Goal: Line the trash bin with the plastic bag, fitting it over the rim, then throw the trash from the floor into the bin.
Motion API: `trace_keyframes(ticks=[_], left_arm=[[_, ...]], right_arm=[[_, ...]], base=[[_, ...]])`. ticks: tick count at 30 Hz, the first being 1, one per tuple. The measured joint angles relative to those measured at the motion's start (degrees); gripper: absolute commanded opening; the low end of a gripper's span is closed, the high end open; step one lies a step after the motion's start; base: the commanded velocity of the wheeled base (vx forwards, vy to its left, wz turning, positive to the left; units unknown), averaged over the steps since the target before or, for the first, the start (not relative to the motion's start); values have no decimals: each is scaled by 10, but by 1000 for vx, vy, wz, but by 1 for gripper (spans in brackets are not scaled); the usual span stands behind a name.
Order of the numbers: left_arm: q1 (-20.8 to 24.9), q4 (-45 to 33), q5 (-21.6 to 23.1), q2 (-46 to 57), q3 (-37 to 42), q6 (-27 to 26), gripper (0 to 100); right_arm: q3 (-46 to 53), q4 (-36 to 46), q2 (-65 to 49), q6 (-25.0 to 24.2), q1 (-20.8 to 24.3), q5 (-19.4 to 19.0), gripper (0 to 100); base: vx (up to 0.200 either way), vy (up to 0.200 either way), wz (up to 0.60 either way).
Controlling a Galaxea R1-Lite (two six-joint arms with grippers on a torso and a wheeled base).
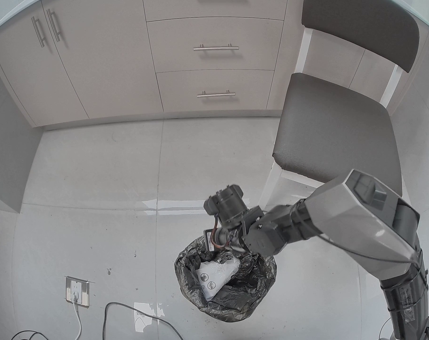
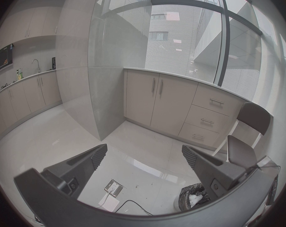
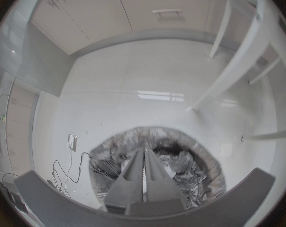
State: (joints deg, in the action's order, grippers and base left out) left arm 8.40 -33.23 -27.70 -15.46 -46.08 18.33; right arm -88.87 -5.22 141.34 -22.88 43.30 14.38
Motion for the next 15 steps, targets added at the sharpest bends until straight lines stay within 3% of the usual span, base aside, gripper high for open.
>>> trace_keyframes(ticks=[7, 15], left_arm=[[0, 0, 3, 1, 0, 0, 100], [0, 0, 4, 2, 0, 0, 100]], right_arm=[[-128, 133, -44, 55, -4, -23, 0], [-245, 379, -47, 104, -2, -45, 0]], base=[[0, 0, 0], [0, 0, 0]])
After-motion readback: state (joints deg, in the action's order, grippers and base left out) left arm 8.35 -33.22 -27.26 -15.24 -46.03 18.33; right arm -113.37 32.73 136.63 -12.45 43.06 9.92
